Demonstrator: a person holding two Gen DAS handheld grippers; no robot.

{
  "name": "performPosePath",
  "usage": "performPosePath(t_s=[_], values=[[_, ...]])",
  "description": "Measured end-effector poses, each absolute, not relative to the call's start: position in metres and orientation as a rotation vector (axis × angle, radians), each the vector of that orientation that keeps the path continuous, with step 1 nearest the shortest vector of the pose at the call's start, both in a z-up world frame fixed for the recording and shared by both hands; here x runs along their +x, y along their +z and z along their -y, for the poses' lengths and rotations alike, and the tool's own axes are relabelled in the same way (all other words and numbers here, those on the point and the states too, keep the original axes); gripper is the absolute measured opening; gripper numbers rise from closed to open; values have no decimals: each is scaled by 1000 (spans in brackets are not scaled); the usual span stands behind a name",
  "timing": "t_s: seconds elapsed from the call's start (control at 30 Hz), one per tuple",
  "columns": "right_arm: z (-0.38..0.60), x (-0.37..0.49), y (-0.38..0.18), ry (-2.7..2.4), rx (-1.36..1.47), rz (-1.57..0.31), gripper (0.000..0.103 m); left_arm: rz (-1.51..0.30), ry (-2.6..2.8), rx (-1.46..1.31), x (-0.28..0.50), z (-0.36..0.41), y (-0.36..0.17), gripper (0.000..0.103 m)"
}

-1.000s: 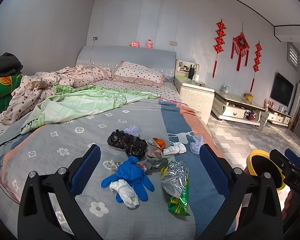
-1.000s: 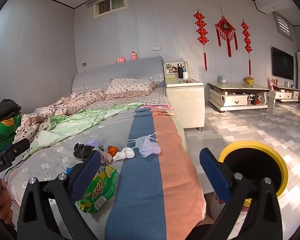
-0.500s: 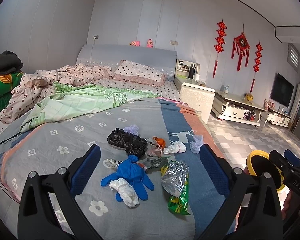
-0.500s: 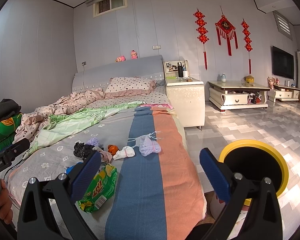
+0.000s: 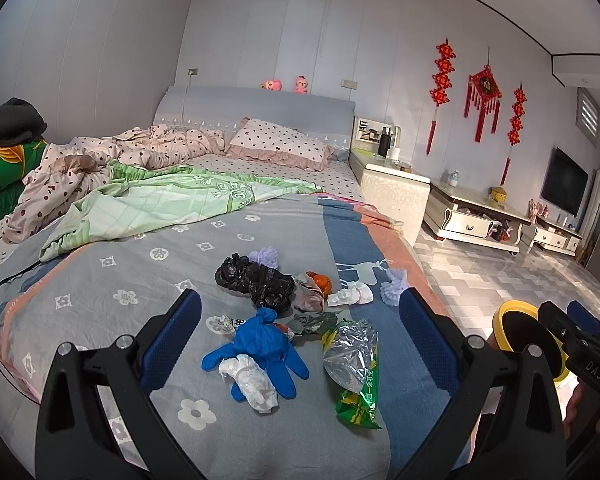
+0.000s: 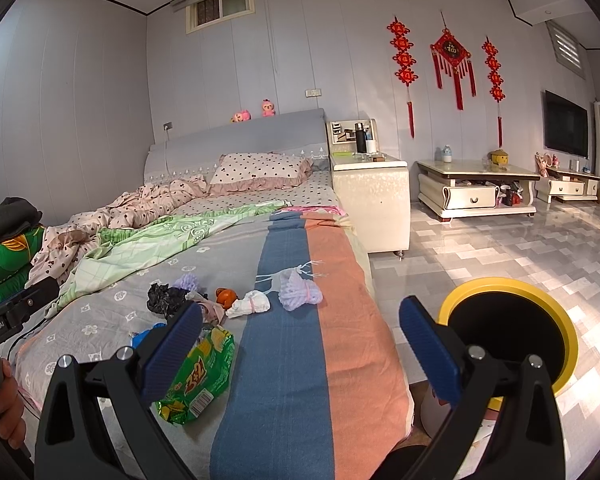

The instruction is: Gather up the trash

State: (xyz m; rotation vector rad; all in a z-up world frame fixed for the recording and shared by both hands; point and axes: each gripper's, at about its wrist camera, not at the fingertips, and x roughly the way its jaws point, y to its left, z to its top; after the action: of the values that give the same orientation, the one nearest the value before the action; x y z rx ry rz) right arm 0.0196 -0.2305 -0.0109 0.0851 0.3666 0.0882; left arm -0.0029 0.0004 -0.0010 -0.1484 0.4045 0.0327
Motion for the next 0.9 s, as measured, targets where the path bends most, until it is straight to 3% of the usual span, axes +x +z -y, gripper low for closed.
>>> performPosePath(t_s=[0.9], values=[[232,20,-14,89,86,-375,95,-410,32,-154,-4,-1,-4,95]])
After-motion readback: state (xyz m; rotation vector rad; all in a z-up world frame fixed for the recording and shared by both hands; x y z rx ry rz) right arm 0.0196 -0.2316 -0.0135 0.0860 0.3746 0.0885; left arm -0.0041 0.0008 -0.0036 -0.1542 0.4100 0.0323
